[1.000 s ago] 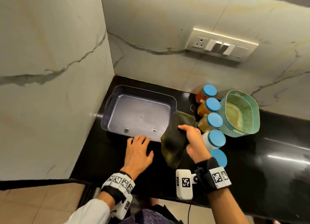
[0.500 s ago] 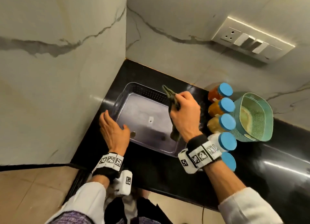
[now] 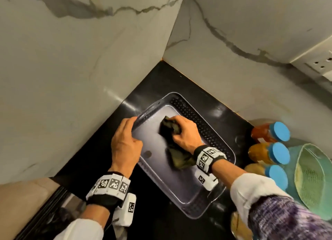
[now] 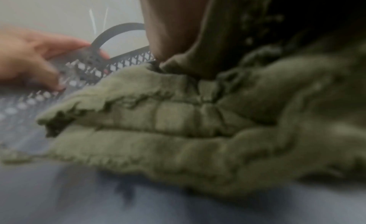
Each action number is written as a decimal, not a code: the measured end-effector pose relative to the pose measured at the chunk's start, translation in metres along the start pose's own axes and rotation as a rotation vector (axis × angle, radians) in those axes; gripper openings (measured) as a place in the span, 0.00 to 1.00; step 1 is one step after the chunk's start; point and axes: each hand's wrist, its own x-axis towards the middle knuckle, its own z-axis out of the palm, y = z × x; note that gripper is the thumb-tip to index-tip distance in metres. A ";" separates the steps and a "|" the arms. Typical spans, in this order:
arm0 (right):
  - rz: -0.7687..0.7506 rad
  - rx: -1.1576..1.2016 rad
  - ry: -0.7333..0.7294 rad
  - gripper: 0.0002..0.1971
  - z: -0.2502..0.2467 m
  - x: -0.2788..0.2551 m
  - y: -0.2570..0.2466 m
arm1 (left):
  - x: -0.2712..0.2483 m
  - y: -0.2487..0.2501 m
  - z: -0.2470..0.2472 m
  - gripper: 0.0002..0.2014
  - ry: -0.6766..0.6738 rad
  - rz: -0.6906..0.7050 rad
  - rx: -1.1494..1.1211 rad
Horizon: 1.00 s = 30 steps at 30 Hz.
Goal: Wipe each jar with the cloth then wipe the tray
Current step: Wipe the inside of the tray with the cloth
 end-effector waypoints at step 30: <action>0.014 0.096 0.223 0.08 0.012 0.046 0.023 | 0.009 -0.001 -0.002 0.40 -0.082 0.027 0.032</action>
